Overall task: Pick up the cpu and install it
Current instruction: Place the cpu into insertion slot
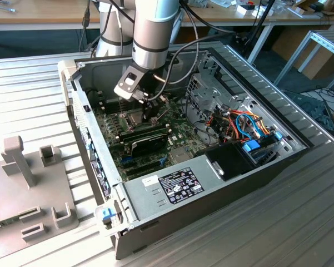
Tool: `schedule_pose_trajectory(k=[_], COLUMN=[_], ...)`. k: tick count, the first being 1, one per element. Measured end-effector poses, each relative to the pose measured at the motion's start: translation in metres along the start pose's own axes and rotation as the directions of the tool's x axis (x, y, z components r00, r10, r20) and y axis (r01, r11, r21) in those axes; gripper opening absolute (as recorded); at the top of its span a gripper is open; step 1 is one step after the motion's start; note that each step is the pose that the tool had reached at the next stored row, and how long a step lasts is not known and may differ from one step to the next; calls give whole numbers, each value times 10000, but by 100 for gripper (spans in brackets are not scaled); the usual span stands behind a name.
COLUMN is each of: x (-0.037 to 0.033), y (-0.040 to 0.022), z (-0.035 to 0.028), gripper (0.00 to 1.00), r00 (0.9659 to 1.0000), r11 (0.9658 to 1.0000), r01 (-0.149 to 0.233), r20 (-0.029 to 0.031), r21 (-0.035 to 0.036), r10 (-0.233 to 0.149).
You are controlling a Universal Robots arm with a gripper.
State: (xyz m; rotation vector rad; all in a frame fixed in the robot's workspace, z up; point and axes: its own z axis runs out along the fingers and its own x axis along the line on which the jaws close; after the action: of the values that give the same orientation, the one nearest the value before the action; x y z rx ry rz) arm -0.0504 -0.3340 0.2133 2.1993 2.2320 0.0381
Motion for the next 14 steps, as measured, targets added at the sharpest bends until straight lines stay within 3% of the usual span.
schedule_pose_trajectory(k=[11,14], x=[18,19], y=[35,35], z=[1,-27], gripper=[61,61], r00=[10000,10000], r11=[10000,10000], r01=[0,0], r20=[0,0], r21=[-1,0], r10=[0,0])
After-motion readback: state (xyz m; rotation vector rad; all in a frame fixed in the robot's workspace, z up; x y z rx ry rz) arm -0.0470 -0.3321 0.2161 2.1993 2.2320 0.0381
